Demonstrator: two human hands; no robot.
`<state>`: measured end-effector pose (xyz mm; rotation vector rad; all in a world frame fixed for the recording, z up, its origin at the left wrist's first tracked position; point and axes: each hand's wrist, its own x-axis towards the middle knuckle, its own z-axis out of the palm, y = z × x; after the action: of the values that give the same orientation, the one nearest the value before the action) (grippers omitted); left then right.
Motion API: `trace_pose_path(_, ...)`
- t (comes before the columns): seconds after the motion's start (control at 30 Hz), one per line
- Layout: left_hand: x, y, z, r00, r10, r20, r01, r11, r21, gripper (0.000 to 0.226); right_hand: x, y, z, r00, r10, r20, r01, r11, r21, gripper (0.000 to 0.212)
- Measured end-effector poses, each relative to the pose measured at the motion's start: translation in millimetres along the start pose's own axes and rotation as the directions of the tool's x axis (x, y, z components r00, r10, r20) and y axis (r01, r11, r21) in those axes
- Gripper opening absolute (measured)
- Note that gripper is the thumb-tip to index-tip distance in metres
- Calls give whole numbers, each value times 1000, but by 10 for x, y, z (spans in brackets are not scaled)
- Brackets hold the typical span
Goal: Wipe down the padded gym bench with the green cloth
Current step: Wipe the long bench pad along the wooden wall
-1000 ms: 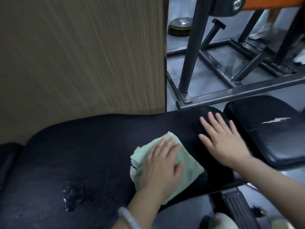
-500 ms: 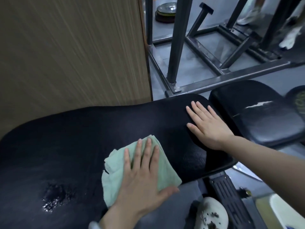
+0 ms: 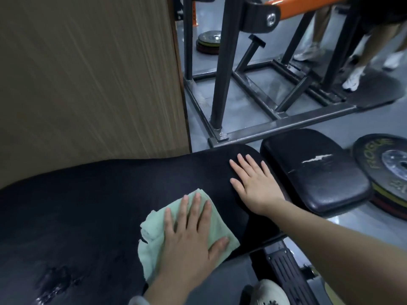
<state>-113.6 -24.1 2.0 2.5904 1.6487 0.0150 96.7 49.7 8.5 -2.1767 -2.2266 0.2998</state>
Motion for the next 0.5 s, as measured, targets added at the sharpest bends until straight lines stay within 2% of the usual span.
trace_pose_path(0.1,-46,-74,26,998,57,-13,-57,998,26,78,10,30,17,1000,-7,-13,7,1000,-17,83)
trace_pose_path(0.33,74,63,52,998,37,-54,-38,999,-11,78,51,76,38,999,-42,-6,41,998,-56,82)
trace_pose_path(0.5,194,215,61,998,21,-64,-22,1000,-18,77,63,105,14,998,-50,24,51,998,-39,58)
